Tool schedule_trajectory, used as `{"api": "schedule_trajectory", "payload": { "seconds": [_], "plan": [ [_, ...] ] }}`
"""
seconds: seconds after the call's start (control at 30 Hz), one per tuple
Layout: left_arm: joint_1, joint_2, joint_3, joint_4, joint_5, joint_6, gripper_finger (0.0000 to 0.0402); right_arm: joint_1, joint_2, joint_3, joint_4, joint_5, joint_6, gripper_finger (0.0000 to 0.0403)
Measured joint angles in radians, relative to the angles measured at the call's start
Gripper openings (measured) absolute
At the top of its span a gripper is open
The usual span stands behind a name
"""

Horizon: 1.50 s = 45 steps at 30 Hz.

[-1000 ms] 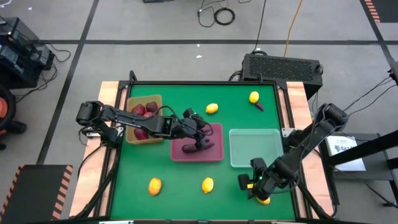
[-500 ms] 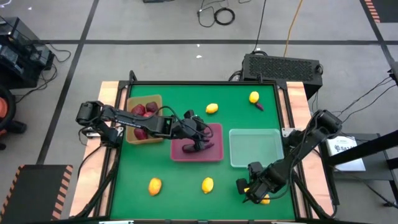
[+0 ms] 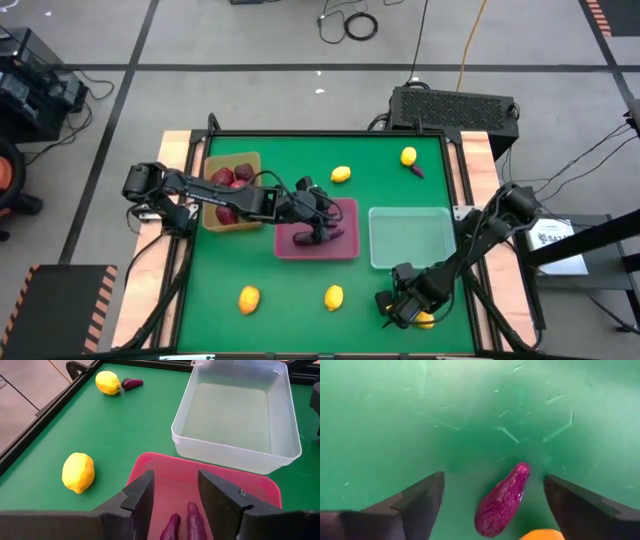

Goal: Sort produce into baskets
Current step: Put the violet eggplant into the pink bin

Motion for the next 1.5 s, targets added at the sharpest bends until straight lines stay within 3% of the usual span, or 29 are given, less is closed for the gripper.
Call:
{"api": "schedule_trajectory", "payload": {
  "seconds": [0.53,1.0,1.13,1.3,1.5],
  "plan": [
    [-0.001,0.0,0.0,0.0,0.0,0.0,0.016,-0.005,-0.001,0.0,-0.04,-0.051,0.02,0.0142],
    [-0.001,-0.001,0.0,-0.036,0.027,0.028,0.016,-0.014,-0.004,0.0,-0.04,-0.046,0.003,0.003],
    [-0.001,-0.006,0.0,-0.076,0.024,0.072,0.016,-0.042,-0.031,0.0,-0.027,-0.029,-0.067,0.0009],
    [-0.001,-0.011,0.0,-0.118,0.023,0.072,0.016,-0.085,-0.098,0.0,0.02,0.07,-0.149,0.0002],
    [-0.001,-0.025,-0.001,-0.232,0.023,0.071,0.016,-0.159,-0.217,0.0,0.148,0.201,-0.398,0.0003]
  ]
}}
